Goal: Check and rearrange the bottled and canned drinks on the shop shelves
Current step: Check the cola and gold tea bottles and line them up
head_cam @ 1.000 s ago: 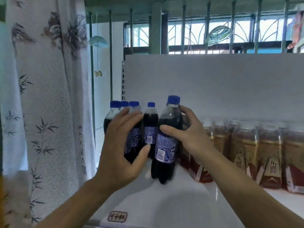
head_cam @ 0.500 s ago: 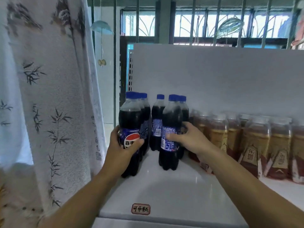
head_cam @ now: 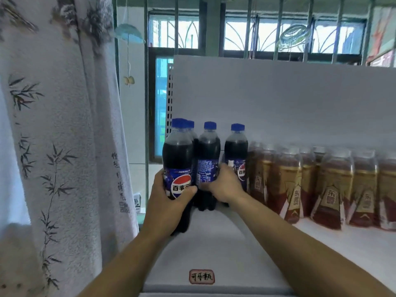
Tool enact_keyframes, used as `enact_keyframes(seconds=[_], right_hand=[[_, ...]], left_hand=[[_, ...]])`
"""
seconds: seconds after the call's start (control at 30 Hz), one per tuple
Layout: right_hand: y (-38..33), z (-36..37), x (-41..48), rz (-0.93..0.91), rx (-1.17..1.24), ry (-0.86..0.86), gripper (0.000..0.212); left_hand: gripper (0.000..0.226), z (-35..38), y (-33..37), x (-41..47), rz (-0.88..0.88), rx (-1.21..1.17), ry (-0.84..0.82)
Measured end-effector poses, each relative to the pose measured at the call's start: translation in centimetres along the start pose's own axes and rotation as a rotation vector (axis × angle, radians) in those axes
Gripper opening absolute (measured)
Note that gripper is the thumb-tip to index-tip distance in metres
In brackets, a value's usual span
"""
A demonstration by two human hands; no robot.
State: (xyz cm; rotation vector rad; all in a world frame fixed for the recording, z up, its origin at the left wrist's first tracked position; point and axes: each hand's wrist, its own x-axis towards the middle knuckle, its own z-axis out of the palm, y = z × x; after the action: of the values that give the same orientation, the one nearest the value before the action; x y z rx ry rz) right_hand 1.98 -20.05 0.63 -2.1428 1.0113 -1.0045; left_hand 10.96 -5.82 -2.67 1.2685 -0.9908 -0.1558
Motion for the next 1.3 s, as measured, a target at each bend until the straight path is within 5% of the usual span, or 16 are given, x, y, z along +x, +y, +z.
enact_keyframes(seconds=[0.4,0.57,1.0,1.13,1.23,1.3], right_hand=[[-0.8,0.5,0.2,0.003,-0.225,-0.050,0.072],[-0.5,-0.9,-0.2,-0.031,-0.444,-0.126,0.042],[-1.2,-1.2,-1.1,-0.067,-0.621,-0.158,0.040],[-2.4,-4.3,-0.7,-0.233,-0.593,0.082,0.026],[-3.7,-6.7,0.0,-0.325,-0.409,0.337,0.035],[-4.1,-7.7,0.9,-0.297,-0.275,0.352,0.053]], left_hand=[[0.056,-0.1,-0.3,-0.1,0.023,-0.017,-0.012],[0.054,0.1,-0.3,-0.2,0.043,-0.030,-0.011],[0.063,0.2,-0.1,-0.4,0.050,-0.021,0.001],[0.079,0.3,-0.1,-0.2,0.063,-0.012,0.004],[0.094,0.3,0.3,-0.2,0.093,0.018,0.040],[0.096,0.4,0.8,-0.5,0.175,0.086,0.092]])
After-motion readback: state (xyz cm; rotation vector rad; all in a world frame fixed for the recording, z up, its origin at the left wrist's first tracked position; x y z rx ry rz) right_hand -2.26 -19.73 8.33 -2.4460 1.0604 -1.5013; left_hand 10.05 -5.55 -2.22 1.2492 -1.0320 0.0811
